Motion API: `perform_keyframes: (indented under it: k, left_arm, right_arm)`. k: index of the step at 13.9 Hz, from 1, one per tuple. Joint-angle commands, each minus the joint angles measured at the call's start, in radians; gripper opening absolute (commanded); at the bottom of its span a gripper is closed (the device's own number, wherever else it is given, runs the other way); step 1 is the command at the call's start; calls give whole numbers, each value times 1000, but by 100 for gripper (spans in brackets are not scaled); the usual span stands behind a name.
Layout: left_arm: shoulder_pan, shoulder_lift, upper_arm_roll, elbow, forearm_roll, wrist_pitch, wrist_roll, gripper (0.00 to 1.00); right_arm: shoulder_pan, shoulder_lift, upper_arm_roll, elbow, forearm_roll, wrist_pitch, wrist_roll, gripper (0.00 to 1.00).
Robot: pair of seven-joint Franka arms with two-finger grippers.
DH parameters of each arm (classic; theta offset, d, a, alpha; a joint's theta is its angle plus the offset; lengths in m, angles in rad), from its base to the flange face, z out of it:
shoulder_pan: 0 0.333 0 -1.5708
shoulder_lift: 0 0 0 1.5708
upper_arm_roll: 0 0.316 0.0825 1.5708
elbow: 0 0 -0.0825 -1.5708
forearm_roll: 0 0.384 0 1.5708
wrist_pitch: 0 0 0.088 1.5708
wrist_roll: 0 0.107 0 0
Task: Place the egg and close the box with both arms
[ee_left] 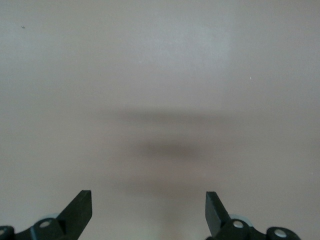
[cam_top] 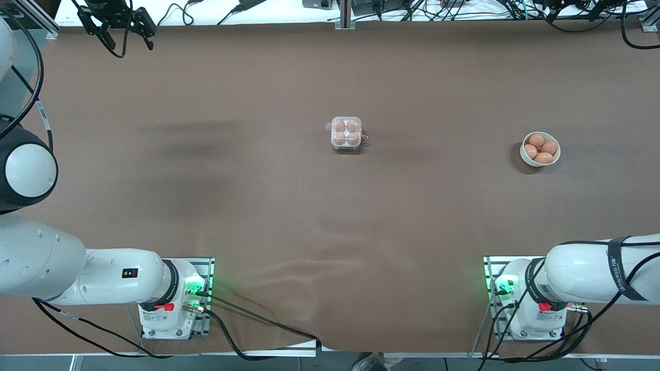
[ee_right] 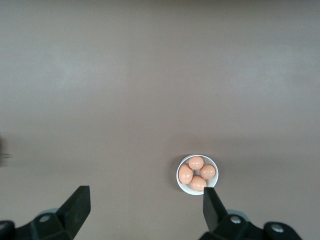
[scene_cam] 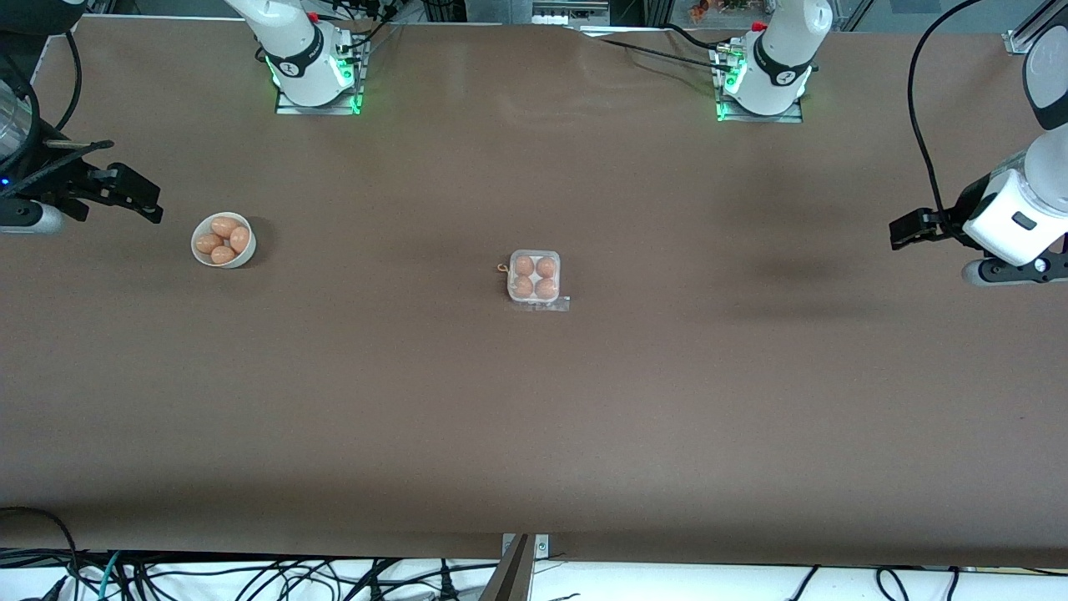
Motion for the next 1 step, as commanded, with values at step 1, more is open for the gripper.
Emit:
perform_keyframes:
  k: [1]
  left_arm:
    - [-4,-35,-3,-13,-29,-45,25,100]
  right_arm:
    - [-14,-2,11,10,15,-9,8,100]
